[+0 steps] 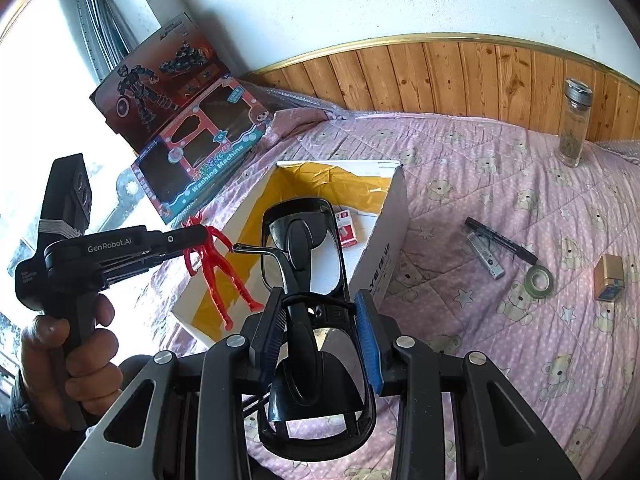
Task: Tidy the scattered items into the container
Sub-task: 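Carry the red figure and black glasses with both tools over the cardboard box, then open both tools to drop the figure and glasses into the box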
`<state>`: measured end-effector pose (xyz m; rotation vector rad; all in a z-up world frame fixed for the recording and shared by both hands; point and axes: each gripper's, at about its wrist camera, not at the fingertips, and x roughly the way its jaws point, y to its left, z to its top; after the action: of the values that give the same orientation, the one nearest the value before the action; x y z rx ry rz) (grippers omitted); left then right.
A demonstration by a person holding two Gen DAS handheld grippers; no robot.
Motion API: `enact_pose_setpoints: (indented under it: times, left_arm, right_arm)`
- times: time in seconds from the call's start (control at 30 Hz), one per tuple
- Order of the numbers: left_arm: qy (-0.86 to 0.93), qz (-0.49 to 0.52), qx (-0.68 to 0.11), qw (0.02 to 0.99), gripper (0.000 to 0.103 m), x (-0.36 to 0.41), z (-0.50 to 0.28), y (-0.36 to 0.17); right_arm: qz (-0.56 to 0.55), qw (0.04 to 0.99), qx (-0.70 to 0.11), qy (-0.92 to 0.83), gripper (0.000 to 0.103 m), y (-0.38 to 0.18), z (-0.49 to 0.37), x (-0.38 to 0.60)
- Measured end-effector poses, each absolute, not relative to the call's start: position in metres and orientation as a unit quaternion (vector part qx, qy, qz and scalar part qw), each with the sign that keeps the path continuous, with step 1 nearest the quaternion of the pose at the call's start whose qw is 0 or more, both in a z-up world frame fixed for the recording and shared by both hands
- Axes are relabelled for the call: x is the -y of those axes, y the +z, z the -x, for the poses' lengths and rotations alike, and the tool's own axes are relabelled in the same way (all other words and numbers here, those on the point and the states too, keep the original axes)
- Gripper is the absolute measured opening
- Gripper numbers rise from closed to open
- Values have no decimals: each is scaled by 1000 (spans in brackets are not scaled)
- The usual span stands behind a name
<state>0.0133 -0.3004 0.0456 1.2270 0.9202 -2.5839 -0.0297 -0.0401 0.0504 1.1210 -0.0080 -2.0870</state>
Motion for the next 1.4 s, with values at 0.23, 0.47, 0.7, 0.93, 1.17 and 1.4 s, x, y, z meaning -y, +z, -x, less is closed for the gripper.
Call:
enact_pose_setpoints:
  times: [0.23, 0.47, 0.7, 0.93, 1.17, 1.4]
  left_arm:
    - [-862, -408, -291, 79, 19, 311, -6, 46]
    - [-867, -419, -253, 92, 19, 319, 7, 45]
    - [-868, -448, -190, 100, 19, 318, 21, 34]
    - [-868, -467, -145, 87, 19, 312, 37, 24]
    - [-863, -490, -102, 66, 19, 304, 53, 15]
    - [-854, -508, -91, 61, 19, 312, 56, 6]
  right_arm:
    - [-450, 388, 6, -804, 36, 47, 38, 60]
    - [-474, 400, 28, -784, 36, 36, 46, 86]
    - [-510, 395, 62, -762, 36, 11, 66, 107]
    - [-529, 382, 55, -756, 36, -6, 82, 125]
    - [-514, 369, -11, -774, 36, -10, 86, 145]
    - [-523, 367, -25, -769, 36, -15, 93, 164]
